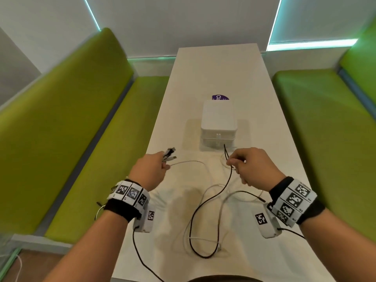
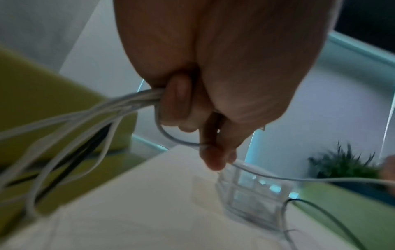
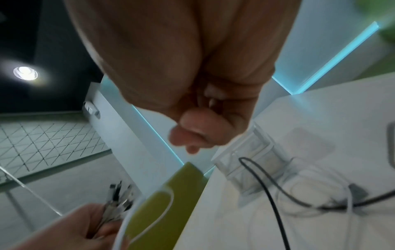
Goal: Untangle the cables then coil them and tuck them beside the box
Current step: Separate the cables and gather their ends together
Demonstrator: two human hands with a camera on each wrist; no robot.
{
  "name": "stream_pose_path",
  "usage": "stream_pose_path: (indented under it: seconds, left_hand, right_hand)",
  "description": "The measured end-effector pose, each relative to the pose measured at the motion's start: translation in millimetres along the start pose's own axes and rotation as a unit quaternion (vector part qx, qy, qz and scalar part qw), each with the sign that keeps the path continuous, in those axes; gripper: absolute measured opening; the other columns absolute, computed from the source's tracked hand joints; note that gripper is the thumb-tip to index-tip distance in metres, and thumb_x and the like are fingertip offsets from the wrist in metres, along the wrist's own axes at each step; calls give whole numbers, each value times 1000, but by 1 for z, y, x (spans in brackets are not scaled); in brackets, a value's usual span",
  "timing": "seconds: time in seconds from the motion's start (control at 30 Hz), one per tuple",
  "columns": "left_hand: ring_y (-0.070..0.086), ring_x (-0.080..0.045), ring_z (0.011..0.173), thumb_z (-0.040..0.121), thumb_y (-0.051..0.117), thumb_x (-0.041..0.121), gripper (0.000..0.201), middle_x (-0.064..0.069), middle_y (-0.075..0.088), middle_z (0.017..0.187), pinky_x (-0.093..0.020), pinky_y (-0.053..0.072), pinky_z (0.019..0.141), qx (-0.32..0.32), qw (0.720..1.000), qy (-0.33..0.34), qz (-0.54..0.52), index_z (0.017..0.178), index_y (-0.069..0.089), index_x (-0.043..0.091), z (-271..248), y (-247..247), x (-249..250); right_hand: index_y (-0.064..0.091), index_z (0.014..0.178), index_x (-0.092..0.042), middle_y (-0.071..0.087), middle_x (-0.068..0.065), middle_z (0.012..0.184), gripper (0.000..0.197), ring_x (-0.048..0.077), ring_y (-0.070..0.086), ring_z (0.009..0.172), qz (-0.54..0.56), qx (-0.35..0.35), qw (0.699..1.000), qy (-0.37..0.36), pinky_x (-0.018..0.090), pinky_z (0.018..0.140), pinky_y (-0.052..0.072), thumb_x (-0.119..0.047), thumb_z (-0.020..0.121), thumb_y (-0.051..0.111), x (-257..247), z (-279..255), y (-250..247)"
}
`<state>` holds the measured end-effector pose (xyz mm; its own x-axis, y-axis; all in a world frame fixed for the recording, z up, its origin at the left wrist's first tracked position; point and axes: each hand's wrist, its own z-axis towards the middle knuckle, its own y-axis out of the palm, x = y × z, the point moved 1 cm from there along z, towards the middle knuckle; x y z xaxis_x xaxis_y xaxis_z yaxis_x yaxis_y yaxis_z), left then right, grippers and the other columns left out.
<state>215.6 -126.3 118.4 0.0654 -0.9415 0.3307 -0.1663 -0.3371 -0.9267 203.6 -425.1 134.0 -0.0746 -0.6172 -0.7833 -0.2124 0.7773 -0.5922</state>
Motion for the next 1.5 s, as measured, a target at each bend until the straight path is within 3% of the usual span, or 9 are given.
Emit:
stream_pose_path:
  seconds: [0.27,0.37,0.43,0.6,0.83,1.0,1.23,1.37,1.5]
  left_hand:
    - [64,0,74,91,71,34,10,13,71,76,-19,47,67,23,979,168,-114,94,62,32,-19,-4,44]
    - [57,3,66,87,76,33,17,14,61,68,-11,38,58,85,974,159,-139,89,59,32,-15,-12,50]
    - [57,-1,65,87,76,30,24,15,56,66,-16,37,58,118,979,108,-129,88,53,34,-10,-20,38]
    - [62,-18,79,88,75,27,16,10,61,80,-29,45,68,90,993,20,-69,92,62,19,-6,-23,7]
    - [66,-21,80,95,57,28,21,7,70,84,-36,51,73,-11,971,219,-97,115,59,21,-31,22,75]
    - [56,-7,62,97,61,25,16,10,57,68,-23,47,61,-25,962,172,-209,86,53,33,-27,13,77]
    - [64,-15,69,94,59,21,12,2,72,75,-38,53,66,18,986,13,-165,85,52,19,-3,-1,35]
    - [52,-11,69,94,63,23,12,13,55,79,-33,44,68,91,983,138,-76,99,55,17,-14,2,52]
    - [53,4,60,98,60,35,17,13,66,81,-26,43,65,-33,966,217,-135,113,55,28,-31,12,81]
  right_hand:
    - [62,131,-32,68,-14,118,39,5,62,112,-21,-81,991,-103,28,99,48,-39,93,68,-16,-8,33]
    - [70,107,-19,72,1,82,13,19,71,69,92,-162,980,-64,35,68,60,-17,100,59,-26,-12,45]
    - [71,94,-16,57,6,67,20,15,53,43,113,-130,984,-34,29,46,47,-16,103,53,-24,-10,39]
    - [72,82,-33,70,13,81,27,30,64,77,-3,-23,998,-53,42,77,52,-34,101,53,-2,1,12]
    - [68,77,-28,53,-10,54,25,3,51,55,-92,-42,990,-103,22,56,33,-25,99,57,-21,-3,38]
    - [51,55,-20,49,-8,53,52,10,45,54,-48,51,996,-56,28,55,36,-59,79,76,-14,1,22]
    - [75,82,-27,71,10,80,21,19,62,70,1,-17,997,-74,36,74,51,-25,97,61,-3,0,0]
    - [79,86,-31,70,-2,68,15,8,63,62,-35,-63,994,-82,23,64,49,-37,94,67,-9,-3,17]
    - [70,66,-29,53,-6,50,30,8,46,48,-73,-12,993,-87,20,51,32,-52,87,72,-17,1,29]
